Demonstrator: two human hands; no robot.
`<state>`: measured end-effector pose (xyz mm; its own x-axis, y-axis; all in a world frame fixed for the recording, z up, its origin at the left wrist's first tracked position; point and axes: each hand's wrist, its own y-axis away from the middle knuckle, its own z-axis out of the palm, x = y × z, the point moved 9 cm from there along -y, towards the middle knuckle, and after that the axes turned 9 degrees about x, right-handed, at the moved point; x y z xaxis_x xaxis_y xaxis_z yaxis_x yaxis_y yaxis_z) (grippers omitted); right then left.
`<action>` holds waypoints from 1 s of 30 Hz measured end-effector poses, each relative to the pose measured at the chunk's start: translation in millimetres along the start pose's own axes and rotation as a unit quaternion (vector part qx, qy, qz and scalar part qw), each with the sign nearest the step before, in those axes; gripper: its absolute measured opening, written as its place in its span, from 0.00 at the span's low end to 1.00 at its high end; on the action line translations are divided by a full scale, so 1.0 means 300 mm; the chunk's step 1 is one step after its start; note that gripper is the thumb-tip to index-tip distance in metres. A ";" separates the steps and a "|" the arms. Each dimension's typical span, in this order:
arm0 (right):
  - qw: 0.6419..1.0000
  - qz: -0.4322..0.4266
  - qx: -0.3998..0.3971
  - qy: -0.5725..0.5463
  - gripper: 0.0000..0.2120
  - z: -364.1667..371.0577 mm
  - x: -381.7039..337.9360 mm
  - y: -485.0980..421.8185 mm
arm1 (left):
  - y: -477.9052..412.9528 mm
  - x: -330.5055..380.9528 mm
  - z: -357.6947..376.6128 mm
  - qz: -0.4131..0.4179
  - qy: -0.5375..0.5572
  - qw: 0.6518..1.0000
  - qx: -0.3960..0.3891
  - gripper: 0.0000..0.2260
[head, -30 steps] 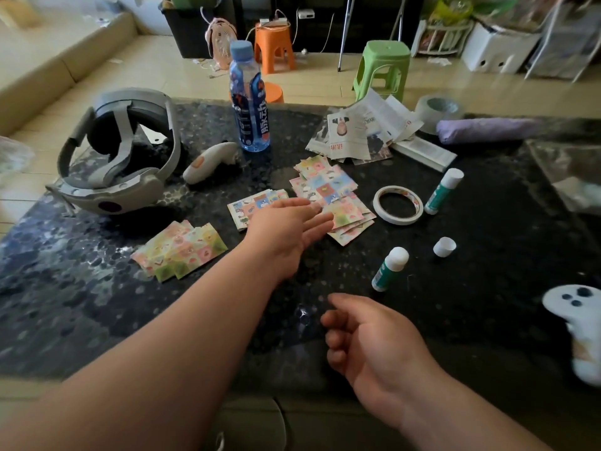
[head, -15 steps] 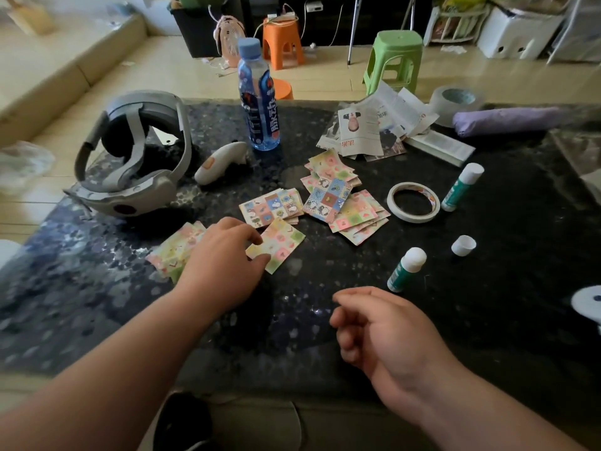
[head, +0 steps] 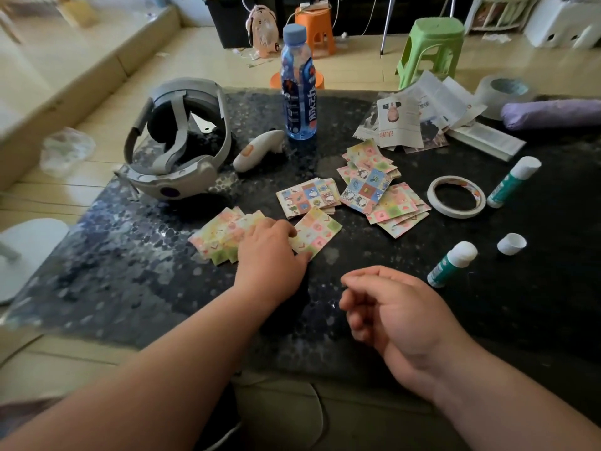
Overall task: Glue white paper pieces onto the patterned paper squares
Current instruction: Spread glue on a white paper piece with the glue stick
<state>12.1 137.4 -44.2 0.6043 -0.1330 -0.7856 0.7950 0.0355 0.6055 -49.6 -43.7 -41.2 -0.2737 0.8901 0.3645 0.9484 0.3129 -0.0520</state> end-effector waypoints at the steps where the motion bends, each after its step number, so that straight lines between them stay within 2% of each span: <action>1: 1.000 -0.001 -0.001 -0.001 0.03 0.003 -0.003 -0.004 | -0.010 -0.011 0.007 -0.026 0.024 0.999 0.000 0.21; 5: 1.000 -0.001 -0.004 0.006 0.04 0.004 -0.008 -0.009 | -0.040 -0.022 0.036 -0.076 0.075 0.994 -0.012 0.23; 10: 1.000 -0.003 -0.007 0.023 0.05 -0.023 -0.015 -0.013 | -0.067 -0.011 -0.057 -0.039 0.067 0.996 0.036 0.23; 14: 0.998 -0.016 -0.016 0.059 0.06 -0.043 -0.026 -0.020 | -0.103 -0.115 -0.188 -0.022 0.015 0.996 0.081 0.17; 19: 0.994 -0.034 -0.032 0.099 0.07 -0.021 -0.027 -0.026 | -0.068 -0.260 -0.168 -0.069 -0.053 0.996 0.018 0.24; 24: 0.993 -0.058 -0.020 0.098 0.05 0.023 -0.053 -0.042 | -0.033 -0.235 -0.171 0.003 -0.078 0.997 0.025 0.18; 30: 0.993 -0.065 -0.021 0.097 0.04 0.066 -0.040 -0.049 | 0.017 -0.225 -0.078 0.042 -0.172 0.982 -0.060 0.30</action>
<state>-7.7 118.9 -41.1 0.4912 0.0537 -0.8694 0.8664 0.0723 0.4940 -22.5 -109.9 -44.1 -0.2123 0.9768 0.0273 0.9763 0.2108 0.0494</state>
